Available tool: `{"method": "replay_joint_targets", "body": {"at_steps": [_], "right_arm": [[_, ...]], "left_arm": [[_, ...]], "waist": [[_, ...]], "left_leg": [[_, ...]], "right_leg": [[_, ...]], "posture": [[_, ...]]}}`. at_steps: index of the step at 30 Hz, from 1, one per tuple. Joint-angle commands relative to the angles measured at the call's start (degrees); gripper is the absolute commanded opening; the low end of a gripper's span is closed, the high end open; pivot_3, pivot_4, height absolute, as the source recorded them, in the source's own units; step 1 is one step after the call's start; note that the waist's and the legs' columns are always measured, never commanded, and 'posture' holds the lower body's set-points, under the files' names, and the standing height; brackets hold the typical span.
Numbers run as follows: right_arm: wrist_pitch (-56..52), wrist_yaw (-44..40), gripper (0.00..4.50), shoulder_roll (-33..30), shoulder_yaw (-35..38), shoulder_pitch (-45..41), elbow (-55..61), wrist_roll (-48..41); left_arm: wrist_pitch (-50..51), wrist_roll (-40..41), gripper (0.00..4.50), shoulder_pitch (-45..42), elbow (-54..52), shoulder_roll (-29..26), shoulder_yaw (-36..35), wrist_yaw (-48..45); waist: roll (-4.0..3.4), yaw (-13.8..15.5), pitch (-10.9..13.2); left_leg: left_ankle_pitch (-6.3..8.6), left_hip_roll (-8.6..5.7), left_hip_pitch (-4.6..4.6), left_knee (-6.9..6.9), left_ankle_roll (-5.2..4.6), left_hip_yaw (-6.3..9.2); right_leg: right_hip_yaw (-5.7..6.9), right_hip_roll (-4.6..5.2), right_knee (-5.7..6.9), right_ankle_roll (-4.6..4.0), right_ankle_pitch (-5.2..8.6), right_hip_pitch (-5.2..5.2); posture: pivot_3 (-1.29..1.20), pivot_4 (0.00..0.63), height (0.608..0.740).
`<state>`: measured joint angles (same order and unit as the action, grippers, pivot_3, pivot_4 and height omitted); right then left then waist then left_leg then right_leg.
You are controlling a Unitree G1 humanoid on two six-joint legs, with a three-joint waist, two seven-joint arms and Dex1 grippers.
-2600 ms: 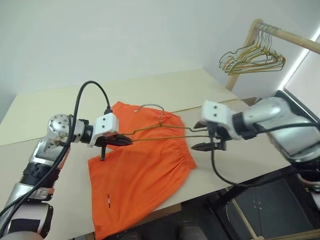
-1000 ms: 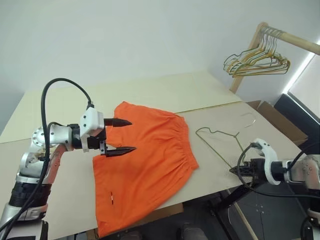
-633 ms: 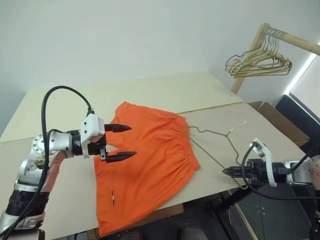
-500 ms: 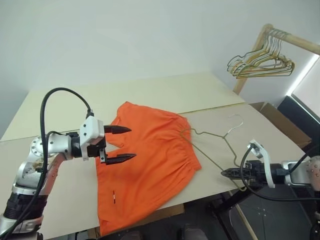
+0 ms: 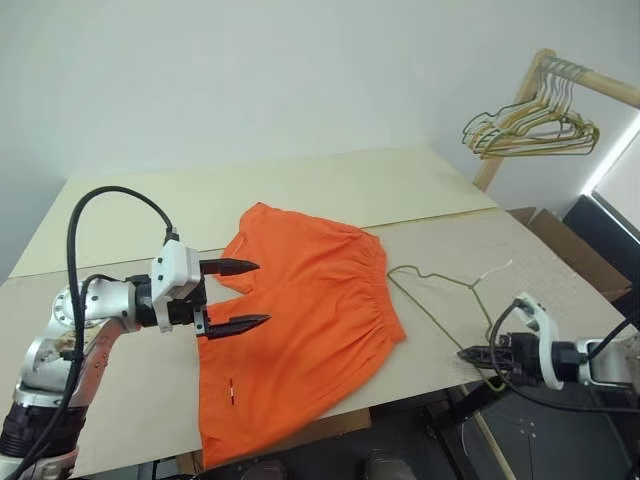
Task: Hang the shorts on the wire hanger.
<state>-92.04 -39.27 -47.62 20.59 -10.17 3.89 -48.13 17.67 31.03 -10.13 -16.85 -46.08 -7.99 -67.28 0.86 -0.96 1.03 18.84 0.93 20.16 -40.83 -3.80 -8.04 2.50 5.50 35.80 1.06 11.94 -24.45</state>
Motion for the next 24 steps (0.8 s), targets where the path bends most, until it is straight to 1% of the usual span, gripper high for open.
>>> {"method": "replay_joint_targets", "body": {"at_steps": [1, 6, 9, 14, 18, 24], "right_arm": [[-0.5, -0.8, 0.00, -0.4, 1.2, -0.3, 3.1, -3.3], [-0.5, -2.1, 0.00, -2.0, 0.1, 0.8, 4.0, -5.2], [-0.5, -3.0, 0.00, -2.1, 0.8, 1.4, 4.6, -5.9], [-0.2, -2.2, 0.00, -0.5, 2.0, 1.4, 5.1, -6.1], [0.5, -2.8, 0.00, -0.9, 1.5, 1.9, 5.3, -6.1], [2.4, -3.0, 0.00, -2.0, 1.2, 1.2, 3.0, -4.5]], "left_arm": [[0.1, 1.1, 4.48, -0.1, -1.9, -0.4, -1.3, 0.6], [0.1, 1.1, 4.48, -0.1, -2.3, 0.1, -1.2, 1.9], [0.7, 1.6, 4.48, 0.4, -3.0, 0.3, -1.2, 2.9], [4.7, 5.0, 4.48, 3.8, -7.7, 1.9, -1.3, 6.0], [6.9, 7.0, 4.48, 6.2, -11.1, 2.5, -1.3, 7.9], [7.0, 7.3, 4.48, 5.6, -13.1, 4.6, -1.3, 12.2]], "waist": [[0.00, 0.0, 0.0], [0.00, 0.1, 0.0], [0.01, 0.1, 0.0], [0.01, 0.1, 0.0], [0.00, 0.1, 0.0], [0.00, 0.3, 0.0]], "left_leg": [[0.00, 0.00, -0.01, 0.00, 0.00, 0.00], [0.02, 0.01, 0.00, 0.01, -0.04, 0.01], [0.03, 0.01, 0.01, 0.01, -0.06, 0.01], [0.05, 0.01, -0.01, 0.00, -0.08, 0.01], [0.06, 0.01, -0.01, 0.01, -0.07, 0.02], [0.09, -0.01, -0.02, 0.00, -0.11, 0.02]], "right_leg": [[0.01, -0.01, 0.00, 0.00, 0.00, 0.01], [0.01, -0.02, -0.03, 0.00, 0.00, 0.02], [0.02, -0.01, -0.07, 0.01, 0.00, 0.02], [0.00, -0.01, -0.08, 0.02, 0.00, 0.06], [0.00, -0.01, -0.08, 0.02, 0.00, 0.06], [0.01, 0.02, -0.09, 0.02, 0.00, 0.09]], "posture": [[0.00, 0.000, 0.740], [0.01, 0.000, 0.740], [0.01, 0.000, 0.740], [0.01, 0.000, 0.740], [0.01, 0.000, 0.740], [0.01, 0.000, 0.740]]}}
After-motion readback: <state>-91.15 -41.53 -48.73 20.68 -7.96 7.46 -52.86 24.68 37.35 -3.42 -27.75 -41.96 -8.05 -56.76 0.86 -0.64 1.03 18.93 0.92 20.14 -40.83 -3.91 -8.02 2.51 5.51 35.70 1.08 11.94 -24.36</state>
